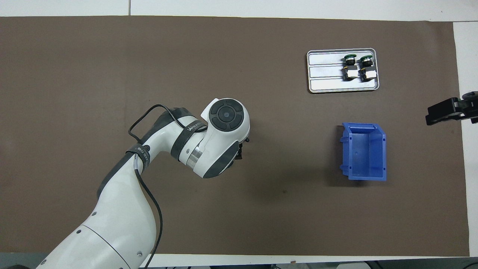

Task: Place and press button with both arms
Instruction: 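Move the left gripper over the green button lying on its side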

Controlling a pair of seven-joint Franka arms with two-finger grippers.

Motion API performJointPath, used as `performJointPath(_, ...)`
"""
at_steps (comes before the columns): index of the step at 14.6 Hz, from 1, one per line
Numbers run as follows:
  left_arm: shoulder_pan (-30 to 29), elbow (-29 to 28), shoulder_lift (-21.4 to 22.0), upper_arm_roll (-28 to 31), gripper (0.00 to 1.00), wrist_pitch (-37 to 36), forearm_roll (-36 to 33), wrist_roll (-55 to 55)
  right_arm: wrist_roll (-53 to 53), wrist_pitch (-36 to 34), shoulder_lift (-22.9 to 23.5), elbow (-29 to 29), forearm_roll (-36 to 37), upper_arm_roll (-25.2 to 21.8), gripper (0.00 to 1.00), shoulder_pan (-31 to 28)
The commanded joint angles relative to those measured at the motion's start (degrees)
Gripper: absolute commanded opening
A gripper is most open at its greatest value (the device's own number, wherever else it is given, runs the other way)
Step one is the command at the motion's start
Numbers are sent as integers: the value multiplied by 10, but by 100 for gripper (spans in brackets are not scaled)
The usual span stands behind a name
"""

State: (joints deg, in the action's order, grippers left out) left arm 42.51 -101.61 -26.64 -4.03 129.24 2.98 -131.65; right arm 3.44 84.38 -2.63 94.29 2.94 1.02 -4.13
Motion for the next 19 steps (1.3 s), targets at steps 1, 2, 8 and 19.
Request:
performJointPath(1, 8, -1, -4, 9, 98, 17, -3, -7, 11, -6, -5, 2, -5, 2, 99, -5)
performJointPath(2, 7, -2, -4, 8, 88, 22, -3, -8, 11, -6, -5, 2, -5, 2, 99, -5)
performJointPath(8, 7, 0, -4, 9, 38, 22, -3, -8, 11, -6, -5, 2, -5, 2, 99, -5)
performJointPath(19, -22, -10, 42, 14, 23, 3, -4, 36, 11, -6, -5, 2, -5, 2, 99, -5)
